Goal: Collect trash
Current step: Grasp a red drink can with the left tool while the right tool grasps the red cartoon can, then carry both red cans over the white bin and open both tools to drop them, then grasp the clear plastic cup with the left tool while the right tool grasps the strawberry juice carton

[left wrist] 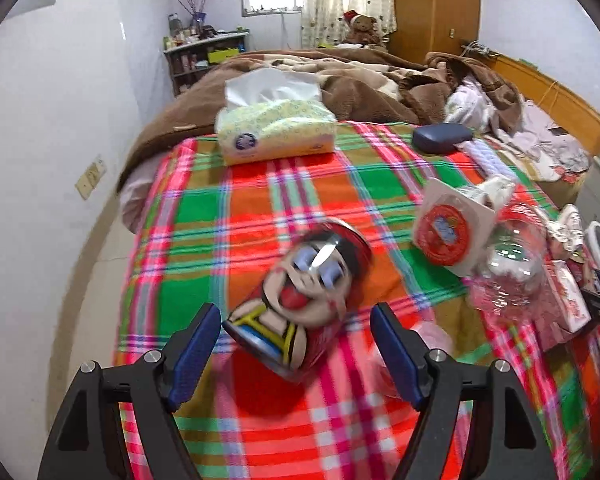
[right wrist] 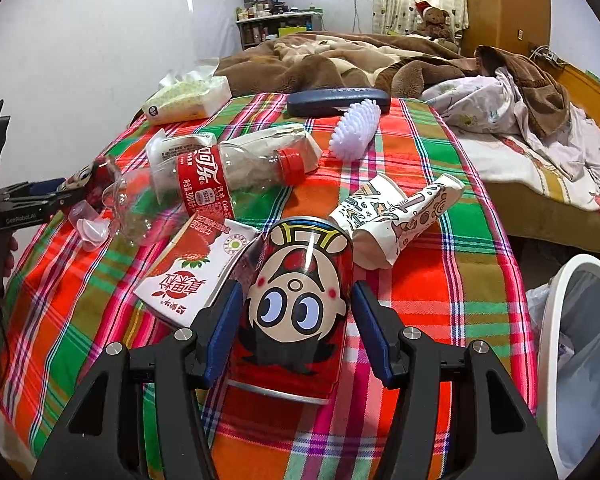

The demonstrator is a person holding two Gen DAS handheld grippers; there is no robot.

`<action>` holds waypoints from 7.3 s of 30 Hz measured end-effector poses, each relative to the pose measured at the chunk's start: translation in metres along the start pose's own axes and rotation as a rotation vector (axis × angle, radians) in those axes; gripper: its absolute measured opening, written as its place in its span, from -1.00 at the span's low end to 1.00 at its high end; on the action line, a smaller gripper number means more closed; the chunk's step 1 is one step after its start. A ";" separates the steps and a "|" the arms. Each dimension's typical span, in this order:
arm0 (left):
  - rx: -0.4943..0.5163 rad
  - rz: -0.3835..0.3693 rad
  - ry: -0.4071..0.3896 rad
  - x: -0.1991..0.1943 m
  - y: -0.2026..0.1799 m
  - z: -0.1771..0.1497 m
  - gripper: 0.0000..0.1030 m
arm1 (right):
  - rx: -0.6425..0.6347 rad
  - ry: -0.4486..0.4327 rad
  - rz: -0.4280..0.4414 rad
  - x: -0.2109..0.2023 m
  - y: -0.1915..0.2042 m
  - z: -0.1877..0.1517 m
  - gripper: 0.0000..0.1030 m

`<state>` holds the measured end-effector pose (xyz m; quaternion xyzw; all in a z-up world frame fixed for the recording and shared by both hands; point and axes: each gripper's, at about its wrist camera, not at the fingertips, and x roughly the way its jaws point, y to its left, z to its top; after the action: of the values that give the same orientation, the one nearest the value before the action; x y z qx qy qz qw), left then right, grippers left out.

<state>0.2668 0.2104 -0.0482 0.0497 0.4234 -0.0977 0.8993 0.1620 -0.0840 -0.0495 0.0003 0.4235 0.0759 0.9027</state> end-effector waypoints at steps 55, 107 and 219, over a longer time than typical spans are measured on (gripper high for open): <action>-0.098 0.002 -0.085 -0.071 -0.074 -0.010 0.01 | 0.084 -0.102 0.066 -0.041 -0.045 -0.016 0.05; 0.330 -0.485 -0.119 -0.071 -0.459 0.029 0.01 | 0.328 -0.118 -0.185 -0.100 -0.232 -0.073 0.05; -0.254 -0.033 -0.053 -0.047 -0.093 -0.095 0.28 | -0.025 0.021 0.038 0.020 0.046 0.015 0.43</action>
<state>0.1463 0.1426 -0.0731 -0.0740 0.4093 -0.0594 0.9074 0.1796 -0.0346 -0.0525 -0.0039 0.4318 0.0983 0.8966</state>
